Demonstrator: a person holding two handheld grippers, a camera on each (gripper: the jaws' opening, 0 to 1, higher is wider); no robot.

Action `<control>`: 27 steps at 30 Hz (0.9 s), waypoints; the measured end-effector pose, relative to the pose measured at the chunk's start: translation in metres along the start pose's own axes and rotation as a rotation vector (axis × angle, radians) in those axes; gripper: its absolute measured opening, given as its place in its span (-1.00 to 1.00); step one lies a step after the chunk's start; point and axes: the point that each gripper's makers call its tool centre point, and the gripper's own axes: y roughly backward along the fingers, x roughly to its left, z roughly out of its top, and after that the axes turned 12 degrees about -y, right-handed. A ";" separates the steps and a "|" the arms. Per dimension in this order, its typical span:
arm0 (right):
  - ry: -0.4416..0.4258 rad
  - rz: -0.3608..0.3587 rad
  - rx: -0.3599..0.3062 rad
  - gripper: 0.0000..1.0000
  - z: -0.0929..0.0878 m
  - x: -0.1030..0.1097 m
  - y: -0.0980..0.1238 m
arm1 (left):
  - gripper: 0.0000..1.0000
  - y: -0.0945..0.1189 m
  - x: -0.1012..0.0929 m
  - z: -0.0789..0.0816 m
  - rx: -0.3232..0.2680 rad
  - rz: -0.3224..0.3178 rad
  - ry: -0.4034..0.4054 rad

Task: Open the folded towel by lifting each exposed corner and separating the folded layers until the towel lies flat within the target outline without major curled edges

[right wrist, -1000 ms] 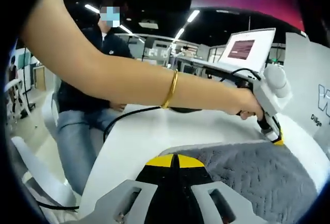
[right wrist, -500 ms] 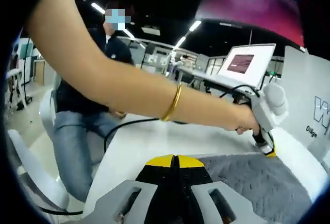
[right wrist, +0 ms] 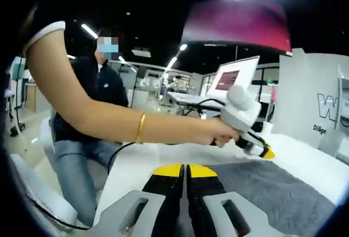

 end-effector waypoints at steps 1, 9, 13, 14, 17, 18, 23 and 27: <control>-0.002 -0.007 -0.003 -1.00 0.000 -0.002 0.004 | -0.86 0.002 -0.001 0.003 -0.014 0.004 0.011; -0.019 -0.094 -0.037 -1.00 0.004 -0.024 0.047 | -0.82 0.025 -0.021 0.022 -0.083 0.028 0.058; -0.025 -0.089 -0.070 -1.00 0.007 -0.027 0.063 | -0.76 0.032 -0.032 0.031 -0.104 0.024 0.052; -0.032 -0.090 -0.072 -1.00 0.007 -0.027 0.067 | -0.73 0.034 -0.036 0.033 -0.104 0.015 0.043; -0.027 -0.107 -0.099 -1.00 0.010 -0.030 0.076 | -0.59 0.043 -0.051 0.039 -0.124 0.006 0.036; -0.025 -0.109 -0.107 -1.00 0.013 -0.029 0.071 | -0.55 0.045 -0.054 0.041 -0.128 0.003 0.039; 0.017 -0.123 -0.068 -1.00 0.009 -0.031 0.063 | -0.39 0.060 -0.070 0.050 -0.161 0.009 0.056; 0.000 -0.163 -0.071 -0.98 0.007 -0.037 0.071 | -0.31 0.072 -0.086 0.053 -0.182 0.026 0.068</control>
